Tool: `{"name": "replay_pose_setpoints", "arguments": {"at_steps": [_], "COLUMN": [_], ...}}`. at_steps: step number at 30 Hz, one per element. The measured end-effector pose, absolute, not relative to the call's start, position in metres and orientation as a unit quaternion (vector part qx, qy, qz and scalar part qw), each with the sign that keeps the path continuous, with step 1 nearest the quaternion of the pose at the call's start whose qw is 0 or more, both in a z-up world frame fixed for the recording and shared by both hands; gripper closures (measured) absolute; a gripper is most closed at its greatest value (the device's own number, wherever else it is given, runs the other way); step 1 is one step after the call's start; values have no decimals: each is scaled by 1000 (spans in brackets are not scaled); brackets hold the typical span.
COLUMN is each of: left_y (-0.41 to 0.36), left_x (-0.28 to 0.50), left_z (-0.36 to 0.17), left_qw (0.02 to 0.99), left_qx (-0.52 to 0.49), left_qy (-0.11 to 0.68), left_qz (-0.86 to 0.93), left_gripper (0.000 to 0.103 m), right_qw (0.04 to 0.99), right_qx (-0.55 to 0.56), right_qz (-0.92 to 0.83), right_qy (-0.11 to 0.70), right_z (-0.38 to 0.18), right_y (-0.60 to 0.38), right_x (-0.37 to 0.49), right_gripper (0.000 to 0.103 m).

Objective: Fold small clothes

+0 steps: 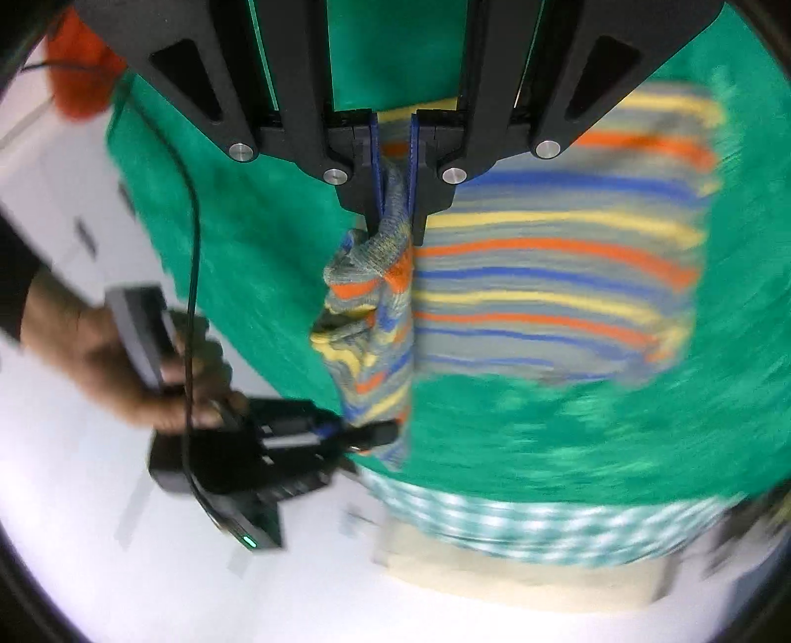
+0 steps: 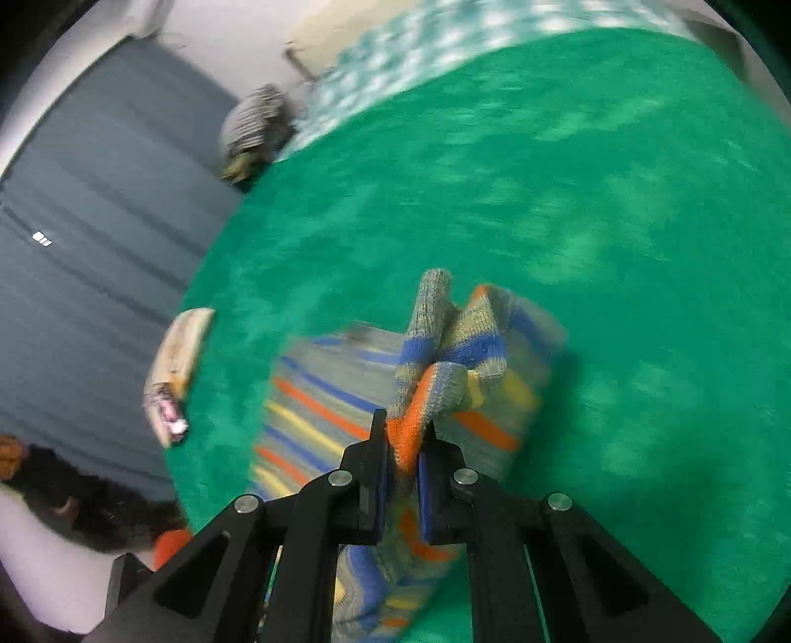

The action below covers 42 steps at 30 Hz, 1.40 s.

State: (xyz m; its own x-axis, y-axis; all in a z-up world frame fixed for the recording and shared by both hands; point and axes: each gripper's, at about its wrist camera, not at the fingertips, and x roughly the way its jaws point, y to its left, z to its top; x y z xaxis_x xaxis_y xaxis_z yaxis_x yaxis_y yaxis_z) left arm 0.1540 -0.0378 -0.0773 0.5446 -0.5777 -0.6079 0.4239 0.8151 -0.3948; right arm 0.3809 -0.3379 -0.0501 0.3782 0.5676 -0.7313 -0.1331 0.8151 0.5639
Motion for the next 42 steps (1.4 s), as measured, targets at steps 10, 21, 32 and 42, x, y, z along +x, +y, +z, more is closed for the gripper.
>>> {"name": "replay_pose_setpoints", "arguments": {"at_steps": [10,21,32,42], "left_y": [105,100,70,87], "left_x": [194,232,256,214], "left_z": [-154,-96,-171,-144], "left_qw": [844,871,845,863], "left_qx": [-201,-201,-95,-88], "left_qy": [484,414,512,485], "left_qz": [-117,-172,-120,-109], "left_gripper": [72,25,45,17], "right_qw": [761,849,835,882], "right_qx": [182,55,-39,-19], "right_qz": [280,233,237,197], "right_qy": [556,471,495,427], "right_z": [-116,-76,-139,-98], "right_y": [-134,-183,-175,-185], "right_x": [432,335,229,199], "right_gripper": [71,49,48,41]}}
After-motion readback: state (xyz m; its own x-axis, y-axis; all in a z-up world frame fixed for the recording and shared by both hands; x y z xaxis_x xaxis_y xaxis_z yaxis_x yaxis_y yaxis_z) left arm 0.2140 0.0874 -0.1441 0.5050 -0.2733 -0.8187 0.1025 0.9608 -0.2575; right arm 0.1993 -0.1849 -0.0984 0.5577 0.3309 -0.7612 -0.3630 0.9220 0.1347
